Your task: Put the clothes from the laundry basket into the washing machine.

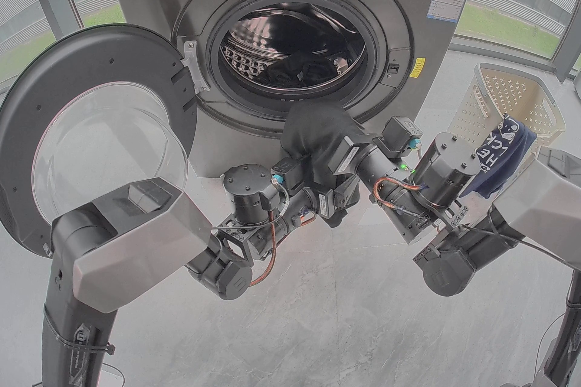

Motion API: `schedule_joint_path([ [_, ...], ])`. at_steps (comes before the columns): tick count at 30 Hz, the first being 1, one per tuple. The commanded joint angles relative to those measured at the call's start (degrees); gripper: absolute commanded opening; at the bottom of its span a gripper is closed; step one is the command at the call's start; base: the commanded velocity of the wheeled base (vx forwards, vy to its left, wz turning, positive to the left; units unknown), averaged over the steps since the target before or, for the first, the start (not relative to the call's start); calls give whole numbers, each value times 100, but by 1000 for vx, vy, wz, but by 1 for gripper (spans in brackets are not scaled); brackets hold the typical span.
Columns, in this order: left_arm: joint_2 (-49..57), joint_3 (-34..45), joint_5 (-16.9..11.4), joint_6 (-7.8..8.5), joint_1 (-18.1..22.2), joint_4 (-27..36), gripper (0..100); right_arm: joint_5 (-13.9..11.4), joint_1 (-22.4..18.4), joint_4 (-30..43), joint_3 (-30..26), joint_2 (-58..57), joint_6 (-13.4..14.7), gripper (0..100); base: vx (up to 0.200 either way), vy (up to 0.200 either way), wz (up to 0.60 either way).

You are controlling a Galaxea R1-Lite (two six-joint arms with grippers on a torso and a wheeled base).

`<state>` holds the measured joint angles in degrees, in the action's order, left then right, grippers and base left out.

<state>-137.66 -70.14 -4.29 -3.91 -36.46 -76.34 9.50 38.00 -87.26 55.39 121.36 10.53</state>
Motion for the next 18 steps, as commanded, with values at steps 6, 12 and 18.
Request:
schedule_joint_path([
  [6,-490,-483,368,31,95,5,100,0,111,-19,-240,-279,1,0,0,0,0],
  [12,-517,-474,394,40,131,-30,0,0,111,-19,-240,-279,19,0,0,0,0],
  [18,-517,-491,403,13,245,-118,0,0,6,-54,-310,-306,19,0,0,0,0],
])
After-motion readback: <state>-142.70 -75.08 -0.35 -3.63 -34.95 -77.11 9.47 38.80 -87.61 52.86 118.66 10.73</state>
